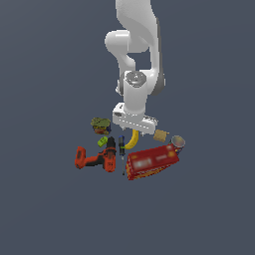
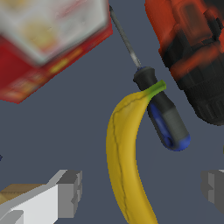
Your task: Pick up a designated object from a clutter of objects.
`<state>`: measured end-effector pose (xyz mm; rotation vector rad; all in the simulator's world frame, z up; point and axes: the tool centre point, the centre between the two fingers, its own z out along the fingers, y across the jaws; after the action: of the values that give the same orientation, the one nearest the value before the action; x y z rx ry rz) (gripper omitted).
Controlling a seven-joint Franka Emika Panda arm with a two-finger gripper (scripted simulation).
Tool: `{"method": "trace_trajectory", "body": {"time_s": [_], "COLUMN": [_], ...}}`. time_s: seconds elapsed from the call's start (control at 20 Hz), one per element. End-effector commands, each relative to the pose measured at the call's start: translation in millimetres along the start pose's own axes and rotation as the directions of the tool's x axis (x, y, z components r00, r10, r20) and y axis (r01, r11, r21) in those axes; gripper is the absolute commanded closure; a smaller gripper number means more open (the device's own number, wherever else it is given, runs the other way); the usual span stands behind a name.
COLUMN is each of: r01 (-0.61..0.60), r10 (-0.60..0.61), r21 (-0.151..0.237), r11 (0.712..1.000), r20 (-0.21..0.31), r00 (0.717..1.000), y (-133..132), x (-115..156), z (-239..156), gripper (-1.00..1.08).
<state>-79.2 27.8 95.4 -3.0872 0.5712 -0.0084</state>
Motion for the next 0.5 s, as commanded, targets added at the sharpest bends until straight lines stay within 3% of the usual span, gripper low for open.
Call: {"method": "trace_trajectory", "body": {"time_s": [0.0,0.45], "r01": [-0.019,-0.036], "r10": [0.019,0.036], "r21": [-0.001,-0.003], "r11": [1.000,0.999], "r20": [0.002,0.005], "r00": [1.000,0.999], "y": [2.1,4.4], "x": [-7.6,-15.6], "z": [9.1,18.1], "gripper": [-0.92,-0.92]}}
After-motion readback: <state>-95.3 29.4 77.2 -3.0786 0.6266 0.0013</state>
